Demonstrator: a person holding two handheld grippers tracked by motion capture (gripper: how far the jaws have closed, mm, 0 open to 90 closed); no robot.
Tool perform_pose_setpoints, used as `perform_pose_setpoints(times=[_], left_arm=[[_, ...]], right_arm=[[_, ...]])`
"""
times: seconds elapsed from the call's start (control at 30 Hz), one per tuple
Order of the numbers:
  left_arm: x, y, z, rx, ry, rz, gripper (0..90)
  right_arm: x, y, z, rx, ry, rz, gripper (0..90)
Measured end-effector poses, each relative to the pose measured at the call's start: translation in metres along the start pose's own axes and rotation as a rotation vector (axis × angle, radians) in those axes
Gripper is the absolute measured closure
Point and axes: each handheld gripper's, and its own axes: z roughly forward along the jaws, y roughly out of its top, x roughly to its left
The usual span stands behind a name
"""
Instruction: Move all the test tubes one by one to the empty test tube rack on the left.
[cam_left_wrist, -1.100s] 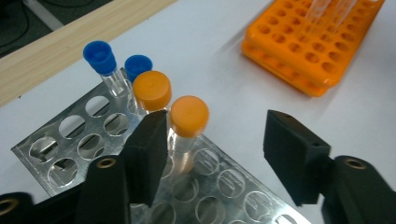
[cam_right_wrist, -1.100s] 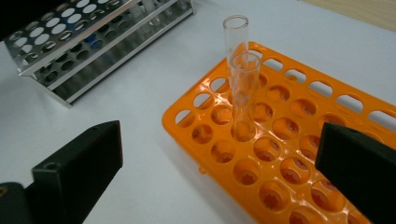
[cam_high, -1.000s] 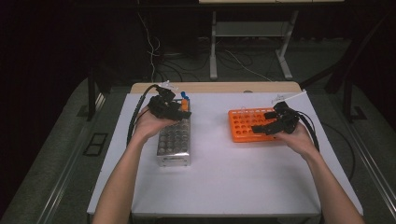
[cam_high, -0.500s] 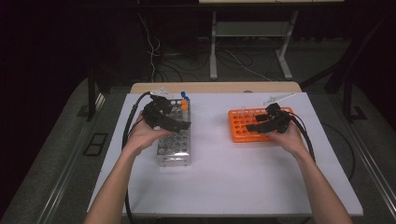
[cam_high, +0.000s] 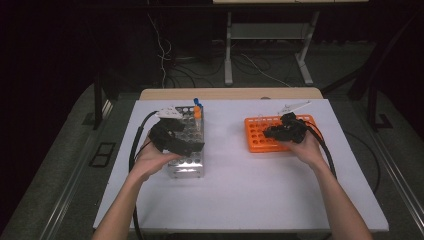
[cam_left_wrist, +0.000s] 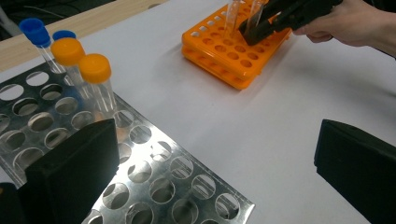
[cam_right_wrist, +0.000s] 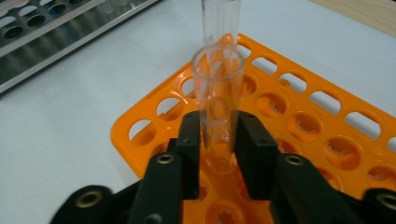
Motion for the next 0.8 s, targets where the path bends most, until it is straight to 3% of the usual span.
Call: perform_pose_setpoints(times=[0.2,0.47,0.8], left_arm=[[-0.001,-0.003,0.0,0.005,-0.001,0.002,0.0],[-0.004,-0.003,-0.002,0.002,-0.013,0.011,0.0],[-0.009,0.002,-0.004,0.005,-0.022,0.03,0.0]], right_arm=[[0.002,0.002,-0.003,-0.002,-0.019,-0.008,74.6],[0.008,0.009,-0.022,-0.034,-0.055,-0.025,74.8],[0.019,0.017,-0.05,-0.054,-0.026,-0.031,74.8]])
